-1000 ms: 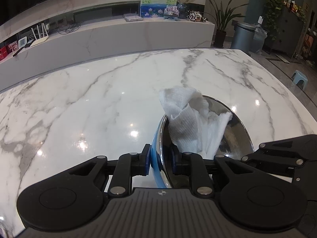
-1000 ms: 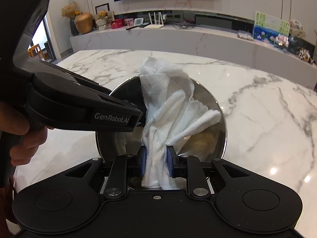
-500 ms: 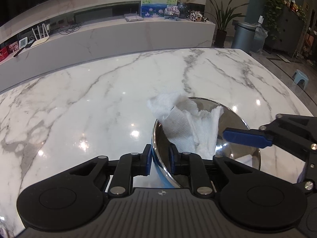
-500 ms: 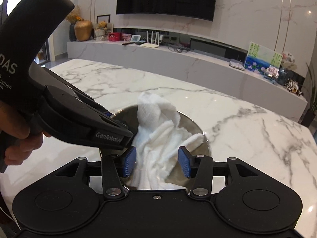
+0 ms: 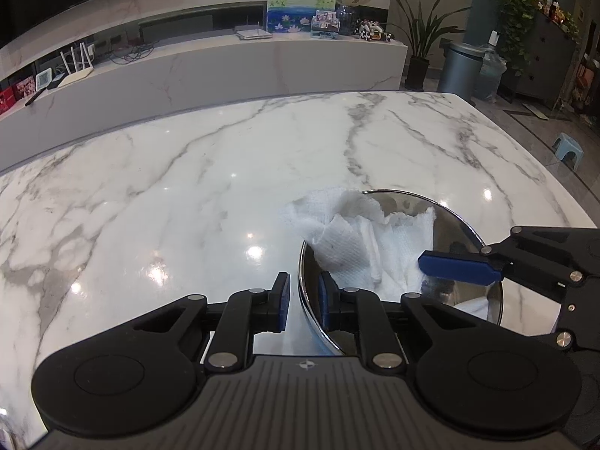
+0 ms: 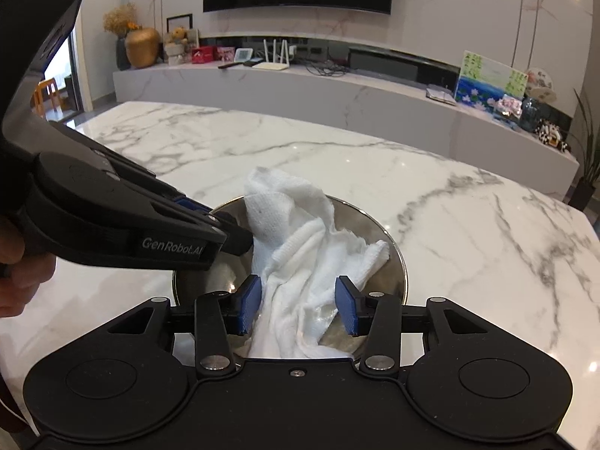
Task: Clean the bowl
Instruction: 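Wipe the bowl interior with the cloth in the right gripper while the left gripper tilts the bowl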
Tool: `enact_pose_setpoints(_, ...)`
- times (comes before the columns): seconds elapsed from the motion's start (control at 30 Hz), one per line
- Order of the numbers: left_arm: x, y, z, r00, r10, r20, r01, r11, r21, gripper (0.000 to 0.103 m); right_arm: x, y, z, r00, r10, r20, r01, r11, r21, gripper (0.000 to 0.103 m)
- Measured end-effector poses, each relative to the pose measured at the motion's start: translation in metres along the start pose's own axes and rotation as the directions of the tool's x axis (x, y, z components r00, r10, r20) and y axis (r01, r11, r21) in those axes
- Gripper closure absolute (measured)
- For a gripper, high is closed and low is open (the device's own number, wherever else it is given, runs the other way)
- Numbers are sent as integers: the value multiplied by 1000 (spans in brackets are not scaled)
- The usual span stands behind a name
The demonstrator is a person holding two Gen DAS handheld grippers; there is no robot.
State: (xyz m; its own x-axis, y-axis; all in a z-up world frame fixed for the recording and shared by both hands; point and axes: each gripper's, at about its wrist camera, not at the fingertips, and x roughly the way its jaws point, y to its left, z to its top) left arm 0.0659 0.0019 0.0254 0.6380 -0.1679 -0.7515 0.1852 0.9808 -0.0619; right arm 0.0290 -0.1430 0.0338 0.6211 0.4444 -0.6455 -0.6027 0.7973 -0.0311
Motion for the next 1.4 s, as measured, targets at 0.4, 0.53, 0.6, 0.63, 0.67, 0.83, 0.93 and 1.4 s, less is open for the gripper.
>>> enact_pose_setpoints(0.4,4,6,-5,991,-112,-77,103,988,-115,70,1,-10,-5,999,3,-42,-1,999,43,73)
enact_pose_setpoints(0.53,11,8,-6,985,-137,-104,122,983,-139,79,-2,-10,-10,999,6,-35,-5,1000,29,73)
enact_pose_setpoints(0.6,13,7,-7,983,-147,-110,132,982,-138,85,-4,-9,-11,1000,3,-31,-3,1000,15,73)
enact_pose_setpoints(0.63,13,7,-8,983,-148,-106,133,982,-137,85,-4,-9,-12,1000,-1,-27,1,1000,7,73)
enact_pose_setpoints(0.67,12,6,-8,984,-146,-100,132,982,-135,86,-4,-9,-12,1000,-1,-26,1,1000,10,73)
enact_pose_setpoints(0.83,11,1,-8,988,-134,-71,126,985,-115,88,-5,-9,-13,1000,-9,-24,9,1000,5,73)
enact_pose_setpoints(0.93,3,-7,-6,996,-91,-19,90,995,-42,90,-6,-7,-11,1000,-8,-16,8,1000,-1,71)
enact_pose_setpoints(1.4,-7,-17,-5,998,-49,28,48,998,37,91,-1,-1,-5,998,2,-59,-4,999,-33,71)
